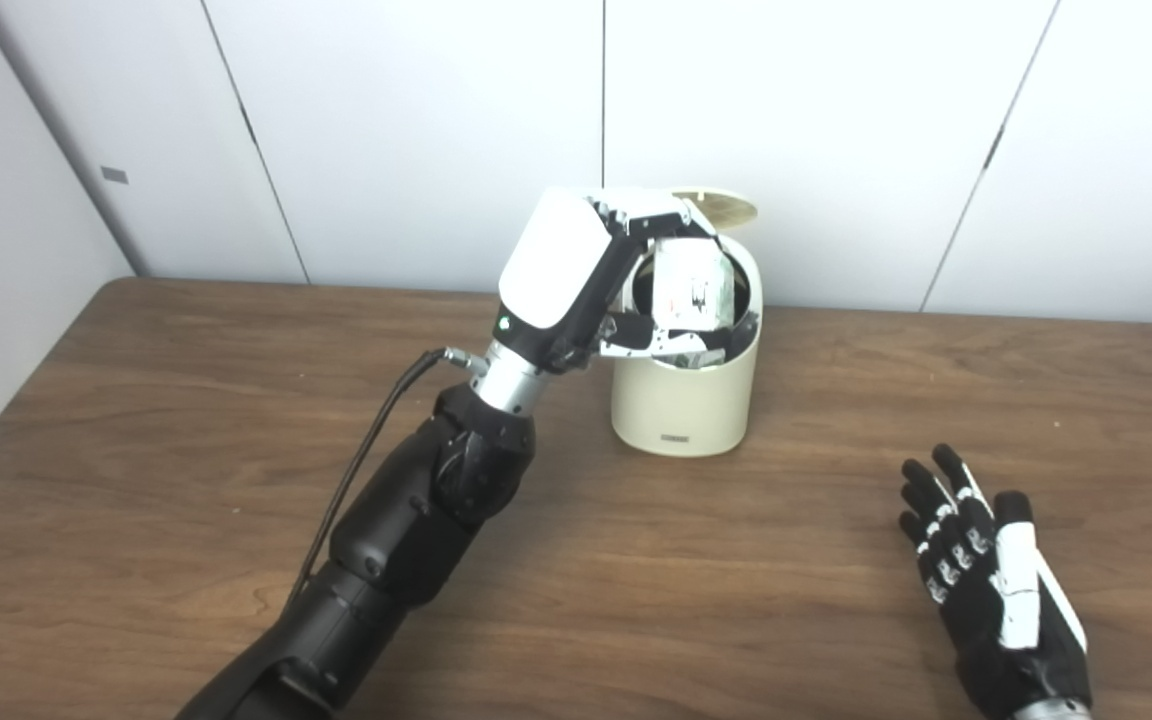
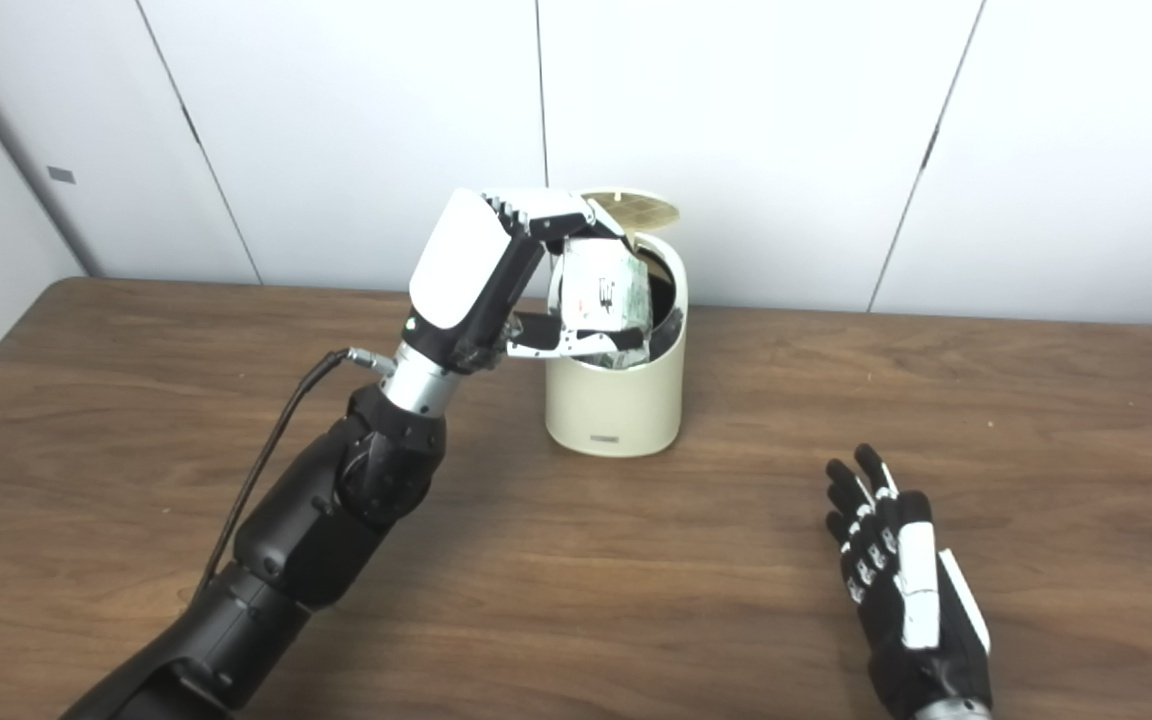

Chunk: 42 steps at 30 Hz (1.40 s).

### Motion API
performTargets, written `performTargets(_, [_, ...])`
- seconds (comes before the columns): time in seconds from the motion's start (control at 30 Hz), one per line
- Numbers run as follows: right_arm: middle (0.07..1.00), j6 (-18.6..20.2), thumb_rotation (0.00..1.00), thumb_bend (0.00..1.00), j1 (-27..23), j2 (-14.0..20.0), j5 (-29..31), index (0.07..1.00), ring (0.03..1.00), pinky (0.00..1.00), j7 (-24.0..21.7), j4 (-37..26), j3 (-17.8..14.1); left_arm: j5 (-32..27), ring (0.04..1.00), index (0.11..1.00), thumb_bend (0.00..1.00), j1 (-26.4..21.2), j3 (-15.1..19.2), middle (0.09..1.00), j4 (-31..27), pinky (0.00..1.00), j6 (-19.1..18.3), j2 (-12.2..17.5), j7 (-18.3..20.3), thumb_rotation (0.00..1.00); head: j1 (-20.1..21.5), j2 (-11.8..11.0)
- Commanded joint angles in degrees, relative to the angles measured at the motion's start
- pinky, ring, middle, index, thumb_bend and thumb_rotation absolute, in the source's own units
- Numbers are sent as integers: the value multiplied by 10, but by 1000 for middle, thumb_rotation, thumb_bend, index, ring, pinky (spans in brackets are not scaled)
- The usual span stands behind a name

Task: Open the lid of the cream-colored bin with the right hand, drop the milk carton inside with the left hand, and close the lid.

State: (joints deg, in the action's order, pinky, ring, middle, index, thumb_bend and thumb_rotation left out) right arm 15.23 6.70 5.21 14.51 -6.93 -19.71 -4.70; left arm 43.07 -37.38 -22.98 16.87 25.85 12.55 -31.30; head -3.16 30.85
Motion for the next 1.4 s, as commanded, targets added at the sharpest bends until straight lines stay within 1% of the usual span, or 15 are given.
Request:
performTargets(0.0, [945, -27, 1000, 637, -15, 0, 2, 994, 977, 1000, -2, -4, -1, 3, 422, 477, 476, -44, -14, 491, 0, 346, 11, 12, -69, 0, 0, 0])
performTargets(0.07, [944, -31, 1000, 625, -15, -2, 2, 994, 978, 1000, -3, -2, 0, 15, 424, 487, 477, -54, -36, 491, 19, 353, 11, 17, -116, 0, 2, -1])
performTargets(0.17, [947, -36, 998, 623, -15, -3, 2, 994, 984, 1000, -5, 1, 1, 19, 428, 500, 477, -66, -62, 490, 41, 352, 11, 25, -156, 0, 5, 0])
performTargets(0.37, [961, -51, 990, 644, -12, 1, 10, 1000, 993, 1000, -13, 9, 2, 9, 431, 505, 476, -77, -94, 485, 56, 350, 11, 41, -187, 0, 3, 2])
performTargets(0.43, [961, -55, 988, 653, -12, 2, 12, 1000, 990, 1000, -15, 10, 2, 9, 431, 505, 477, -79, -99, 484, 59, 352, 11, 44, -192, 0, 3, 2])
performTargets(0.5, [962, -58, 974, 668, -12, 2, 15, 994, 987, 1000, -17, 12, 2, 8, 430, 502, 477, -80, -99, 485, 63, 357, 11, 46, -187, 0, 6, 1])
performTargets(0.73, [962, -59, 961, 687, -12, 3, 16, 999, 984, 1000, -14, 10, 4, -6, 439, 498, 477, -74, -87, 491, 62, 354, 10, 48, -130, 0, 7, -1])
performTargets(0.87, [966, -65, 966, 665, -11, 5, 18, 1000, 991, 1000, -17, 15, 3, -2, 442, 492, 477, -63, -51, 491, 52, 357, 7, 37, -75, 0, 7, -1])
performTargets(1.07, [961, -67, 953, 680, -10, 5, 18, 1000, 985, 1000, -16, 15, 5, -16, 446, 490, 477, -51, -4, 482, 40, 359, -1, 19, 1, 0, 10, -2])
performTargets(1.13, [958, -66, 947, 690, -9, 5, 16, 1000, 980, 1000, -15, 13, 6, -13, 446, 487, 477, -48, 6, 486, 37, 358, -4, 15, 19, 0, 10, -2])
performTargets(1.23, [953, -71, 950, 697, -7, 4, 1, 1000, 975, 1000, -10, 11, 10, -13, 443, 486, 478, -45, 17, 486, 25, 367, -17, 11, 60, 0, 9, -1])
performTargets(1.37, [943, -79, 962, 703, -6, 6, -6, 996, 963, 1000, -13, 12, 14, -10, 437, 482, 477, -43, 32, 499, 20, 365, -31, 5, 88, 0, 11, 0])
